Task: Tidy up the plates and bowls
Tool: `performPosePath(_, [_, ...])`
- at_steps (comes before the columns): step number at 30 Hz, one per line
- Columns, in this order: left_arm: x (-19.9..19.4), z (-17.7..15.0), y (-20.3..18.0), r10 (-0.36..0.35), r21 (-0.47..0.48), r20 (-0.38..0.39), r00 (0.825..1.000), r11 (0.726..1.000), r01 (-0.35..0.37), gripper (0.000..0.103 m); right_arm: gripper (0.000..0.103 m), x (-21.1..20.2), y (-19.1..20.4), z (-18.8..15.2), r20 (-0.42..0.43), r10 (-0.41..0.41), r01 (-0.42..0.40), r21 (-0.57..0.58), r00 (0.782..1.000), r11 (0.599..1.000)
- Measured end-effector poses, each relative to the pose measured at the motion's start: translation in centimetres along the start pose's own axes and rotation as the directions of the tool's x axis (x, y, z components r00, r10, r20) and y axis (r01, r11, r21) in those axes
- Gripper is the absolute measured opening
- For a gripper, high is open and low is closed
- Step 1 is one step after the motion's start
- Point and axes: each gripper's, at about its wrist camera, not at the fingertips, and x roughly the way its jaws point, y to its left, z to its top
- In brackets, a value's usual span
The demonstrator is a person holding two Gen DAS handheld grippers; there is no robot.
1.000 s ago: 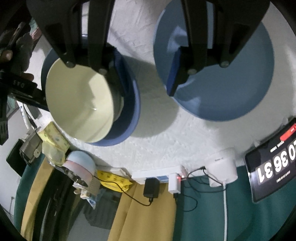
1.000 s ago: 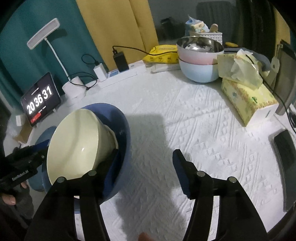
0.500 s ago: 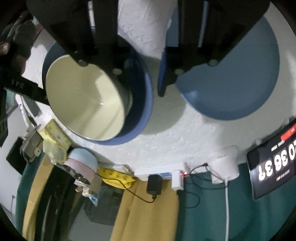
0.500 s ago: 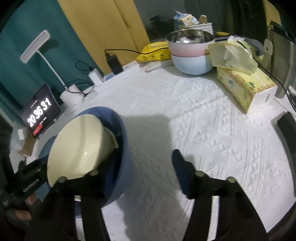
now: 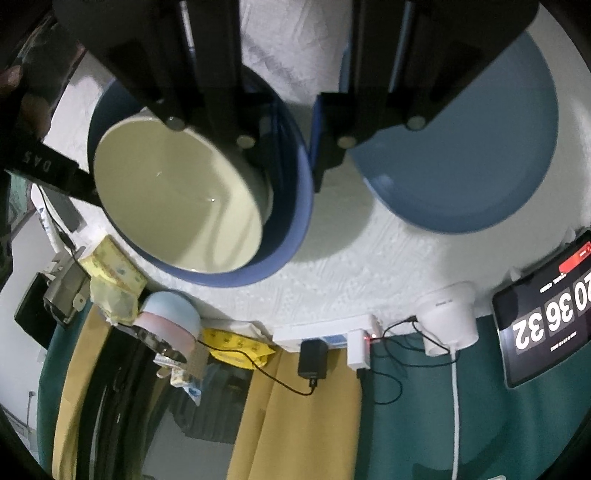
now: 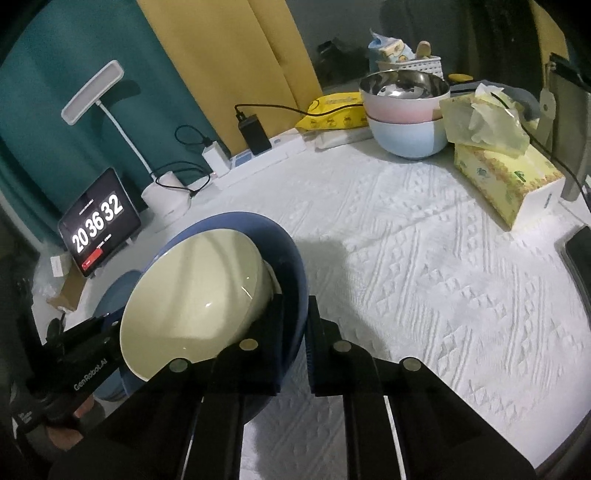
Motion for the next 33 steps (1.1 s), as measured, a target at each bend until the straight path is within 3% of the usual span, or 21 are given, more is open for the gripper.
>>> performPosePath(33, [-6.7, 1.0, 2.2, 0.007, -0.026, 0.129, 0.992, 1.0, -0.004, 0.011, 0.011, -4.3, 5.1, 1.5, 0.106, 0.031, -0.023, -0.083, 0.994, 0.996])
